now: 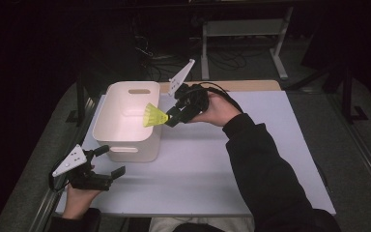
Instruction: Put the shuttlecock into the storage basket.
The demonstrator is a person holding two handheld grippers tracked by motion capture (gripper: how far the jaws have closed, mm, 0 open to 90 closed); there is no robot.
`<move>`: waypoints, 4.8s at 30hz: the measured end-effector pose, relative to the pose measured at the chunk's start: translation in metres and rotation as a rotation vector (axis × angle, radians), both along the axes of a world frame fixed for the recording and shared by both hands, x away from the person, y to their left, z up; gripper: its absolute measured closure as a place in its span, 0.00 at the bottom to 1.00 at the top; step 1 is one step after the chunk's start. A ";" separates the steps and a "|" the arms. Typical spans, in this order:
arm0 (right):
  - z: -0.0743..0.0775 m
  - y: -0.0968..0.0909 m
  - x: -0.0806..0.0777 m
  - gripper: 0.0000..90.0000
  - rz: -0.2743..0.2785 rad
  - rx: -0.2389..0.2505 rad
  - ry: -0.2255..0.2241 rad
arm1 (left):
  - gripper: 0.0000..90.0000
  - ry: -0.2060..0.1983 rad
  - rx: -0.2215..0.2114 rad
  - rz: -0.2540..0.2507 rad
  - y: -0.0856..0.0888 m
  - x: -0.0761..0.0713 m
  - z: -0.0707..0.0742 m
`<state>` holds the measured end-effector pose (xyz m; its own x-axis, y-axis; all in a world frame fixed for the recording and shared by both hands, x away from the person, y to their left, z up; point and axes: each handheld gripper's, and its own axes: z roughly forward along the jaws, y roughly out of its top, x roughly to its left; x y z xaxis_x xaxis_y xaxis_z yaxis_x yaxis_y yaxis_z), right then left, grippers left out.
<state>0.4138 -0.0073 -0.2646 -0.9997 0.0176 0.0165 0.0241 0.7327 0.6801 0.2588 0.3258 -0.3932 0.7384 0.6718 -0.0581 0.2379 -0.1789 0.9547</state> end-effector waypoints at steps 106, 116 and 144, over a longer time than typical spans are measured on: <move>-0.033 0.089 0.026 0.41 0.012 -0.074 0.105 | 0.00 -0.003 -0.010 -0.007 0.001 0.000 0.001; -0.025 0.072 0.025 0.16 -0.030 -0.017 0.106 | 0.00 -0.001 -0.009 -0.005 0.000 0.000 0.000; -0.014 0.025 0.009 0.00 -0.151 0.066 0.021 | 0.00 0.001 -0.012 -0.003 0.001 -0.001 0.000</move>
<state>0.4230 0.0181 -0.2782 -0.9852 0.1656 0.0436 0.1453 0.6736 0.7247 0.2579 0.3265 -0.3928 0.7400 0.6692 -0.0666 0.2383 -0.1683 0.9565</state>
